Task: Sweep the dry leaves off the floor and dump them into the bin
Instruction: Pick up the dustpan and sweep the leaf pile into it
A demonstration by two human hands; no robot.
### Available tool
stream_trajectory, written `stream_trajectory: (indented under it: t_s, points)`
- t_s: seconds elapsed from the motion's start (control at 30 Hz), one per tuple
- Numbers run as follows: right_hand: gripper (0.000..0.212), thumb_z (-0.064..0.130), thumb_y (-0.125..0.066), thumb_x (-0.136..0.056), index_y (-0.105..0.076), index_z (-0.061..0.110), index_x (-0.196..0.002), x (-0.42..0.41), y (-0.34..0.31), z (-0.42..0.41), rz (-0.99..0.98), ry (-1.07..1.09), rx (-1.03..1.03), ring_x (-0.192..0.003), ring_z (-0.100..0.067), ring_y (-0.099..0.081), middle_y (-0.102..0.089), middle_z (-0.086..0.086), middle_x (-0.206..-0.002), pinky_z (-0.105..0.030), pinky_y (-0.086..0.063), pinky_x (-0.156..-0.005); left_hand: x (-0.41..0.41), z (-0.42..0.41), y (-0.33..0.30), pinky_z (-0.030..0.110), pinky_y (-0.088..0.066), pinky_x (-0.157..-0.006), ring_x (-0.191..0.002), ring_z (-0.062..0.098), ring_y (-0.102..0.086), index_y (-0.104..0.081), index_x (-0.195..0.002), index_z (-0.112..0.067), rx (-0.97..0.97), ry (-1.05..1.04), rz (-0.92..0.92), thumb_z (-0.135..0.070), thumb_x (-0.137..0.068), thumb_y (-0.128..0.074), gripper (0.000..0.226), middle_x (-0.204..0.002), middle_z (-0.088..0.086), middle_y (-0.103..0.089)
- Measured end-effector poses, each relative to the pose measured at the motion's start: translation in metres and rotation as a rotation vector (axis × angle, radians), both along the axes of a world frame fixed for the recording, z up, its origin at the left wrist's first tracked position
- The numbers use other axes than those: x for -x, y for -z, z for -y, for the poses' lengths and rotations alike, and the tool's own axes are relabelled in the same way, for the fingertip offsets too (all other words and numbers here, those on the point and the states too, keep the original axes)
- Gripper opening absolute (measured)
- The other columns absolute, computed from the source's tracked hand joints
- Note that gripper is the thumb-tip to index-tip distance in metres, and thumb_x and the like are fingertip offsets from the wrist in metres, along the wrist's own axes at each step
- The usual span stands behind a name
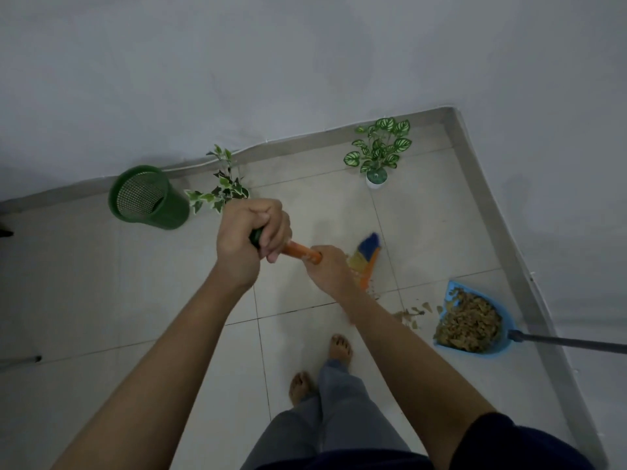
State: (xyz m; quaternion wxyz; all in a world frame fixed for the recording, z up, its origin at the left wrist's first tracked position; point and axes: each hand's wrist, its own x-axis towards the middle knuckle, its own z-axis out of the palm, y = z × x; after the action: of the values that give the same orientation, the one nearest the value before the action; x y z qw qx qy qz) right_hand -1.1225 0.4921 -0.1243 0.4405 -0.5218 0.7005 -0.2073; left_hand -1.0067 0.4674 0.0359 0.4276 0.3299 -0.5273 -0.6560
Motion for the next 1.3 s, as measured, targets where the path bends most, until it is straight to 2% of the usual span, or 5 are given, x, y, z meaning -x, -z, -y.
stream_trajectory:
  t_s: [0.37, 0.7, 0.97, 1.07, 1.3]
  points:
    - [0.025, 0.013, -0.057, -0.084, -0.056, 0.011, -0.06, 0.02, -0.08, 0.052, 0.111, 0.127, 0.282, -0.053, -0.016, -0.048, -0.051, -0.003, -0.056, -0.014, -0.03, -0.042, 0.029, 0.052, -0.091, 0.023, -0.028, -0.046, -0.031, 0.008, -0.026, -0.041, -0.047, -0.026, 0.187, 0.096, -0.118, -0.037, -0.07, -0.05, 0.027, -0.037, -0.013, -0.034]
    - [0.044, 0.013, -0.055, -0.087, -0.035, 0.018, -0.048, 0.087, -0.025, 0.009, 0.097, 0.132, 0.133, -0.043, -0.004, -0.035, -0.04, 0.001, -0.049, -0.01, -0.031, -0.043, 0.105, 0.017, -0.038, 0.037, -0.012, -0.04, -0.031, 0.014, -0.023, -0.042, -0.042, -0.024, 0.086, 0.214, 0.029, -0.022, -0.066, -0.04, 0.024, -0.035, -0.009, -0.034]
    - [0.047, 0.007, -0.06, -0.083, -0.033, 0.019, -0.046, 0.127, -0.061, 0.059, 0.015, 0.3, 0.349, -0.047, -0.013, -0.038, -0.038, 0.004, -0.046, -0.02, -0.027, -0.046, 0.154, 0.06, -0.081, 0.02, -0.019, -0.043, -0.031, 0.012, -0.024, -0.041, -0.042, -0.025, 0.208, 0.275, -0.056, -0.023, -0.067, -0.038, 0.025, -0.035, -0.011, -0.033]
    - [0.036, 0.009, -0.057, -0.086, -0.041, 0.012, -0.054, 0.144, -0.054, 0.089, -0.006, 0.247, 0.271, -0.06, -0.02, -0.044, -0.047, -0.007, -0.06, -0.023, -0.023, -0.056, 0.174, 0.082, -0.065, 0.019, -0.02, -0.043, -0.031, 0.014, -0.025, -0.041, -0.042, -0.025, 0.242, 0.326, -0.016, -0.023, -0.067, -0.04, 0.025, -0.035, -0.011, -0.033]
    - [0.051, 0.013, -0.053, -0.088, -0.024, 0.022, -0.047, 0.168, -0.024, 0.1, -0.122, 0.429, 0.11, -0.052, -0.018, -0.037, -0.031, 0.007, -0.047, -0.028, -0.023, -0.057, 0.2, 0.137, -0.03, 0.02, -0.021, -0.043, -0.031, 0.015, -0.026, -0.04, -0.041, -0.026, 0.144, 0.543, -0.002, -0.024, -0.067, -0.04, 0.026, -0.035, -0.011, -0.034]
